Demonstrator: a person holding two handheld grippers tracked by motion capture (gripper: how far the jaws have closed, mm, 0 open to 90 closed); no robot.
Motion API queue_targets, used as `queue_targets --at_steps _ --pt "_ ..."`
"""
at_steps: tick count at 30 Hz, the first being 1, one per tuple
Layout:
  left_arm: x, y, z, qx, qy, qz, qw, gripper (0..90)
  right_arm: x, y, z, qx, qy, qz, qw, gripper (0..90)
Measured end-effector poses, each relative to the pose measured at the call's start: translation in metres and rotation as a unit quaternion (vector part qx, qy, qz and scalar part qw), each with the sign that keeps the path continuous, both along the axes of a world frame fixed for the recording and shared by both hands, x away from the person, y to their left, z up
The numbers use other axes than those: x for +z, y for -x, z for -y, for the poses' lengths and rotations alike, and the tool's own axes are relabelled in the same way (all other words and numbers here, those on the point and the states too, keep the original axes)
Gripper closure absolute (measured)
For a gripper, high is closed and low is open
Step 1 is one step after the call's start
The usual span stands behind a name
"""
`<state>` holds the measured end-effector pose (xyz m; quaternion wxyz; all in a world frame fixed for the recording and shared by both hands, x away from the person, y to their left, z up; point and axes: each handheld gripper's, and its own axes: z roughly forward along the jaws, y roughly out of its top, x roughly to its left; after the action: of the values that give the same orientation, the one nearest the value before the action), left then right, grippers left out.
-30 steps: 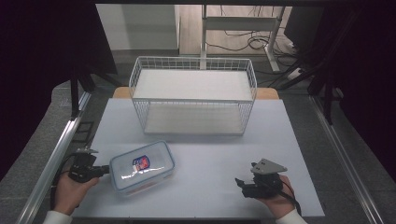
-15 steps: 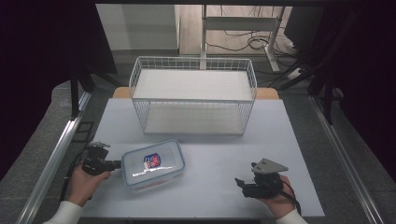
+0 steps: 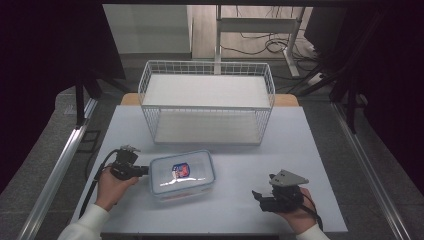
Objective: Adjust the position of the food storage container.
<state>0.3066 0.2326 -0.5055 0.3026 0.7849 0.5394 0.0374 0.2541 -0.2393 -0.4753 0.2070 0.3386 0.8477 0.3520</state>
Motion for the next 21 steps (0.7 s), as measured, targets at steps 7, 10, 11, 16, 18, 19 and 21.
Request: queue_targets --at_steps 7,10,11,16,18,19,21 --pt "0.001 -0.011 0.028 -0.028 0.0 0.0 0.9996 89.8 0.0 0.0 0.0 0.001 0.0 0.0 1.0 20.2" --pt "0.001 -0.016 0.04 -0.037 0.001 0.001 0.9993 89.8 0.0 0.0 0.0 0.002 0.001 -0.001 1.0 20.2" --pt "0.001 -0.017 0.044 -0.039 0.003 0.001 0.9992 89.8 0.0 0.0 0.0 0.003 0.001 -0.001 1.0 20.2" --pt "0.001 -0.022 0.062 -0.05 0.006 0.004 0.9987 89.8 0.0 0.0 0.0 0.003 0.001 -0.001 1.0 20.2" --pt "0.002 -0.024 0.069 -0.057 0.008 0.005 0.9983 89.8 -0.001 -0.001 0.0 0.002 0.002 -0.002 1.0 20.2" --pt "0.001 -0.025 0.073 -0.058 0.01 0.006 0.9982 89.8 -0.001 -0.001 0.0 0.002 0.002 -0.002 1.0 20.2" --pt "0.001 -0.027 0.078 -0.063 0.01 0.006 0.9979 89.8 -0.001 -0.001 0.0 0.002 0.002 -0.002 1.0 20.2"
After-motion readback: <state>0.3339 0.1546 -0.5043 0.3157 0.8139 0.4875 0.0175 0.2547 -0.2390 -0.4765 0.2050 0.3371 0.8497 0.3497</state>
